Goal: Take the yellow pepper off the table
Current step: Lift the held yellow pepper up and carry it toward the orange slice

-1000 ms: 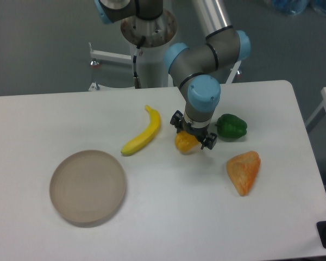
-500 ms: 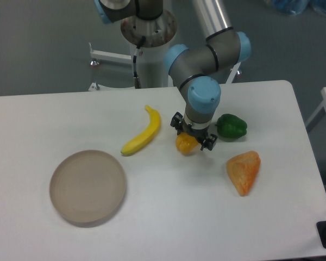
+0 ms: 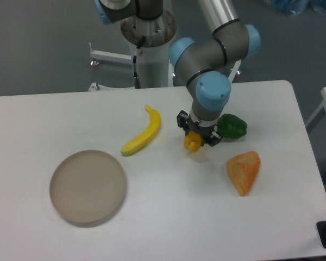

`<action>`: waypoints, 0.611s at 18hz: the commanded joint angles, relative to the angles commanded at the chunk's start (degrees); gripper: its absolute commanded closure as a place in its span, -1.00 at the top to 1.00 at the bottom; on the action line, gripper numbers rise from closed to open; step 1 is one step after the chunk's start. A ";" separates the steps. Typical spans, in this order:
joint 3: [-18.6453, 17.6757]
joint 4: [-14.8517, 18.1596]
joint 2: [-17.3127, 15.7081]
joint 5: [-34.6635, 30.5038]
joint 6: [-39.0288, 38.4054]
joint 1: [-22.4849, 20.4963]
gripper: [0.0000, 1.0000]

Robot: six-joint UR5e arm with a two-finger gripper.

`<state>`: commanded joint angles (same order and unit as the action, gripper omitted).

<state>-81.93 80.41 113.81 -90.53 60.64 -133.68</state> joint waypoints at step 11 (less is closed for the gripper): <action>10.74 0.54 3.52 0.44 11.96 0.00 -0.90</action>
<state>-71.19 80.95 117.33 -90.09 72.60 -133.68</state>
